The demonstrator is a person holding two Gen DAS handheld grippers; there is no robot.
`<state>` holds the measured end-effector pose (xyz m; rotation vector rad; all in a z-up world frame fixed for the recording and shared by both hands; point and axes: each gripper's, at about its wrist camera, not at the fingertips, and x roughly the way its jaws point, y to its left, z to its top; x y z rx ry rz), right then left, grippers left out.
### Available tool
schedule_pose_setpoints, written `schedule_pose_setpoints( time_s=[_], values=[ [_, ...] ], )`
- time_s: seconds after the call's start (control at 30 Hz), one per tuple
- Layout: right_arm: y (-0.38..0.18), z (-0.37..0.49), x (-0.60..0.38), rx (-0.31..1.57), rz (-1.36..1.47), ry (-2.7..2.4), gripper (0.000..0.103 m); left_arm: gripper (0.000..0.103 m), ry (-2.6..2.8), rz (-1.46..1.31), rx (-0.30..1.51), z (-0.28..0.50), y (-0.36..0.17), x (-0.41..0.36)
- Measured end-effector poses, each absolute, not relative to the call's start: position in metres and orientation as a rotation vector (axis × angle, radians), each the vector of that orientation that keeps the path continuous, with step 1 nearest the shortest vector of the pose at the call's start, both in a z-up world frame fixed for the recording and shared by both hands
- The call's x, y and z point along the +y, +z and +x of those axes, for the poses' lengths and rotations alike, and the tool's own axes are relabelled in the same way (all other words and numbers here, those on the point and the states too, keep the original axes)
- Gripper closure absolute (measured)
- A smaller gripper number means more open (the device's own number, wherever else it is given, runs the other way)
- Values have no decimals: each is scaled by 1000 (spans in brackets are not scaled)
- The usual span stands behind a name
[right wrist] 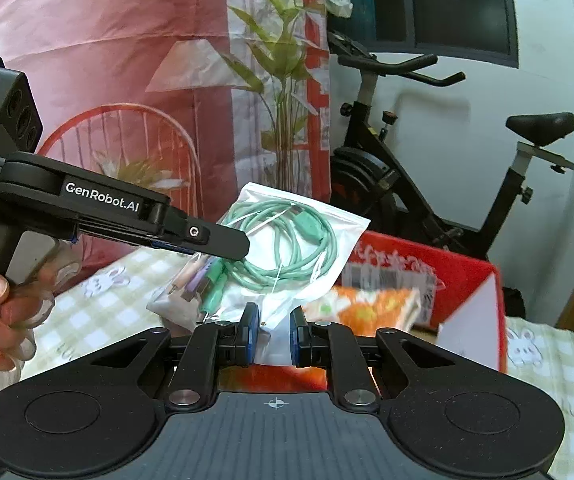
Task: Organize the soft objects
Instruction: 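Lower the cable bag into the red box and open the right gripper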
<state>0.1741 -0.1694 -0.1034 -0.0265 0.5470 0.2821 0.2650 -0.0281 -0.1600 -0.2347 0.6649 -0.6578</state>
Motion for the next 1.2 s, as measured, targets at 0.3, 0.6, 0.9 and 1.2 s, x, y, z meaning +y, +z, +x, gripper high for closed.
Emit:
schedule_pose_setpoints(
  time_s=[0.3,0.6,0.9,1.2],
  values=[
    [-134,244,-167,641,30,283,89,70,-587,-149,719,306,-179,-32],
    [-167,265,-164,755,104,304,89,60,-544,-73,780,319,-193,-30],
    [-173,269,-161,799,99,272,81,55,-550,-13,738,311,-182,-36],
    [-155,243,-175,739,39,154,39,27,-514,66,700,284,-169,-40]
  ],
)
